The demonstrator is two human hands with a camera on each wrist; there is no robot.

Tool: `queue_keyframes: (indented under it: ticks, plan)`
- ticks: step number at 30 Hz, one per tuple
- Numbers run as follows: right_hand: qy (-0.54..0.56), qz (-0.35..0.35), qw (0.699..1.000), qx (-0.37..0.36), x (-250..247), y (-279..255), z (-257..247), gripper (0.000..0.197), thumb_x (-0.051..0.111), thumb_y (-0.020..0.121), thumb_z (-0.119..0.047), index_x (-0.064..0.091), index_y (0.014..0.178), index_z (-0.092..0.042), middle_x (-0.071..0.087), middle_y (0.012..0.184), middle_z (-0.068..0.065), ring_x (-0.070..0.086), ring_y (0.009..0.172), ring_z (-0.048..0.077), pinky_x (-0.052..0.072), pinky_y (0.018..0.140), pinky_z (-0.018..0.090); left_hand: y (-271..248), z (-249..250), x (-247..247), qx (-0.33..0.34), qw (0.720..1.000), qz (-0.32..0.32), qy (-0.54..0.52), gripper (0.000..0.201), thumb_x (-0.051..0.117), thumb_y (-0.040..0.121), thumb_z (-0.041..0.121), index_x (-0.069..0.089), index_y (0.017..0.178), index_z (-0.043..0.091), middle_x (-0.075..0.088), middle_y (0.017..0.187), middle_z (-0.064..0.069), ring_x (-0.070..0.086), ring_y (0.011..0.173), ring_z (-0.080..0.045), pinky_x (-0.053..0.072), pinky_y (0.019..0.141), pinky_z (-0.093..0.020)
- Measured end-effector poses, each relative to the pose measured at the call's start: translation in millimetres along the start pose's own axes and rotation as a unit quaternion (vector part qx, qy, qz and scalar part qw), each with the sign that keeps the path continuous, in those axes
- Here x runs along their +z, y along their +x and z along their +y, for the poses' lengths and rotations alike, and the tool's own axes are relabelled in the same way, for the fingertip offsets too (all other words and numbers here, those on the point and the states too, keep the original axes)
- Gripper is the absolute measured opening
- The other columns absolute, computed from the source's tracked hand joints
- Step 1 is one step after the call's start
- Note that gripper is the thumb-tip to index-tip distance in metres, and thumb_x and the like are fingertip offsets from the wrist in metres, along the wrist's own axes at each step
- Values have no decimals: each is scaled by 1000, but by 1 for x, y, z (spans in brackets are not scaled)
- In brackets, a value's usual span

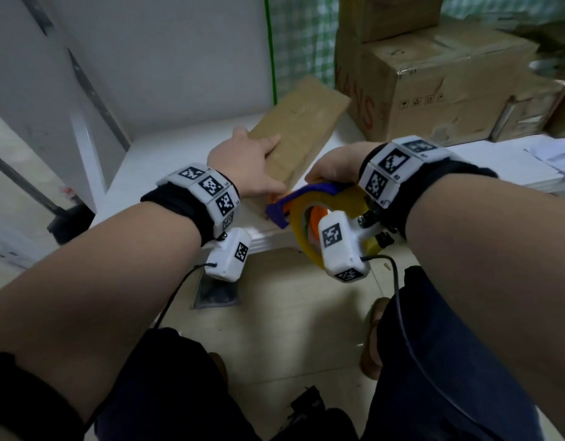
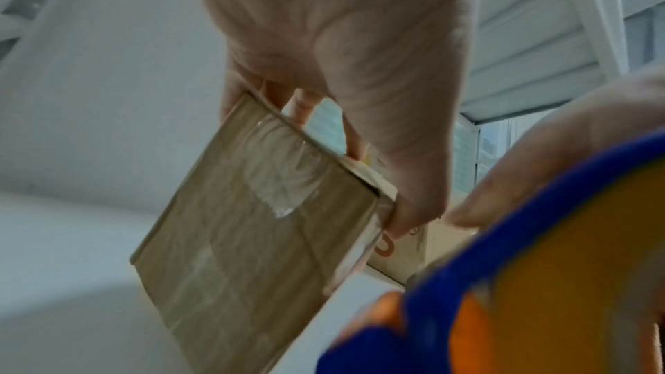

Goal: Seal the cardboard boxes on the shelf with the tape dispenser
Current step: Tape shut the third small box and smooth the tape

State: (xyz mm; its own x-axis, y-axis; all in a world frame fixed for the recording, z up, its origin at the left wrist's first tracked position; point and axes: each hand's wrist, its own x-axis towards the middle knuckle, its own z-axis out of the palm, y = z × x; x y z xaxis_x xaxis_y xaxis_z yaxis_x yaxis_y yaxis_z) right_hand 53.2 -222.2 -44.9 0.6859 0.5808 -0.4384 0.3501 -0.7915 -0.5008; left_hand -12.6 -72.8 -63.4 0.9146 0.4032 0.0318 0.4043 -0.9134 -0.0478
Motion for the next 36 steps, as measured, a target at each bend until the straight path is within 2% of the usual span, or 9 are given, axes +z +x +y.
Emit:
queue_keyframes:
  ticks: [4,10,14,16,23,26,30,33,36]
  plan:
    - [-104,-24,994,15,25,3,7,43,38,102,-29,43,139,-7,39,147,9,38,134,26,33,102,30,0,2,2,9,1000,0,7,94,62,63,70,23,144,45,39,127,-12,54,103,-32,47,80,-36]
    - [-3,37,999,20,-5,4,9,42,40,101,-30,46,137,-9,43,143,8,41,131,26,36,98,32,0,-27,5,-64,995,-16,-79,92,59,71,65,16,148,39,39,130,-18,52,106,-32,45,87,-36]
    - [79,124,989,12,-19,17,15,27,59,89,-35,57,111,-19,50,102,1,54,106,25,35,55,24,0,-34,11,-99,987,-23,-123,95,58,69,64,14,149,38,39,131,-16,53,105,-31,46,85,-35]
    - [67,158,985,19,-16,28,22,22,64,84,-38,52,92,-21,48,88,-1,49,84,19,31,50,24,2,-35,13,-106,986,-28,-126,95,58,69,63,14,149,38,40,131,-15,52,105,-30,45,83,-33]
    - [-172,215,959,64,7,56,29,32,50,91,-35,59,80,-6,49,64,9,51,61,26,40,59,30,15,-32,11,-105,988,-37,-111,87,56,67,63,30,144,29,56,117,-8,56,95,-26,50,77,-34]
    - [-160,216,962,43,11,63,38,49,47,85,-56,56,72,-10,51,64,8,52,61,25,40,60,29,19,-30,10,-98,989,-29,-107,64,55,69,60,48,122,25,61,97,-2,56,84,-24,44,65,-30]
    - [-167,228,959,21,13,73,48,61,44,76,-72,58,71,-13,57,65,8,53,58,24,40,55,27,25,-27,9,-100,989,-35,-102,57,53,69,62,54,111,23,62,94,-1,58,86,-23,48,69,-32]
    - [-157,256,953,31,5,74,42,55,57,75,-63,57,82,-9,56,72,9,55,67,28,44,59,30,27,-29,5,-92,990,-42,-101,56,54,71,62,56,111,23,63,93,0,58,85,-22,49,72,-32]
    - [-103,286,951,-52,0,74,32,41,65,79,-43,57,108,-15,61,102,10,57,96,30,47,74,33,24,-29,-3,-83,989,-53,-113,63,49,79,65,55,123,21,62,113,-2,57,96,-22,46,82,-31]
